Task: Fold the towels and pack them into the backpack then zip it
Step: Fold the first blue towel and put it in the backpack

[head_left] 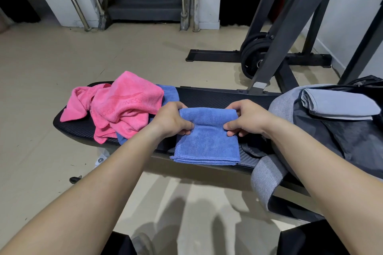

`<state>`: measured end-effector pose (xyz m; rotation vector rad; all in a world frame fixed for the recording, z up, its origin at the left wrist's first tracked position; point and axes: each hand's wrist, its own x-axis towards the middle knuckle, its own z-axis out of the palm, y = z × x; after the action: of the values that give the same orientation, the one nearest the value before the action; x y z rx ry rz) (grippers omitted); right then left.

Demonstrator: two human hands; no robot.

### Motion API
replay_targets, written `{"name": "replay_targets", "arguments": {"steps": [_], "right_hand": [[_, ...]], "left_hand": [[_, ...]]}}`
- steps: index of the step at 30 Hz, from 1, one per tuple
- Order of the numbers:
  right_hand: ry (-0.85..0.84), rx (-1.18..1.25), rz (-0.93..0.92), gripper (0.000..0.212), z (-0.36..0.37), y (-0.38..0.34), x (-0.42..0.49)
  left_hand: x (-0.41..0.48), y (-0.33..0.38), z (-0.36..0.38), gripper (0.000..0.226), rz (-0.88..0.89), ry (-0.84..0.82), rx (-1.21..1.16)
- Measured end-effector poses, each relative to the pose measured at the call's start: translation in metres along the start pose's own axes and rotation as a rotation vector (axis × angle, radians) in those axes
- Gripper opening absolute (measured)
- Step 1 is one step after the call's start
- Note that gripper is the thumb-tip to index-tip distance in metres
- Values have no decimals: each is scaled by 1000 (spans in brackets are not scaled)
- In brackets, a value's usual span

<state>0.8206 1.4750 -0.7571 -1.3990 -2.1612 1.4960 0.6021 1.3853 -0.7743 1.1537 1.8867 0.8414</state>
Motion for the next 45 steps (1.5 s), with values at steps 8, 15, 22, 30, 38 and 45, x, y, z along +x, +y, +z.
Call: {"name": "replay_targets", "arguments": {"steps": [8,15,22,30,38,45], "right_hand": [[-40,144,-88,21,-1,10,-16],[-3,-54,-264,22,2,17,-42],[107,-249,-339,33,11,27,-45],[147,-413,-481,25,20,44,-52],[282,-448,-466,27,37,41,-53],[383,-575,-369,30,64,32,-53]], "left_hand": [[-22,3,-9,23,91,19,7],[-45,-12,-14,26,328,17,321],[-56,-29,-3,29,550,73,518],[-51,-57,-4,26,694,67,698],[-64,-54,0,30,643,123,782],[-67,2,23,41,557,393,1216]]}}
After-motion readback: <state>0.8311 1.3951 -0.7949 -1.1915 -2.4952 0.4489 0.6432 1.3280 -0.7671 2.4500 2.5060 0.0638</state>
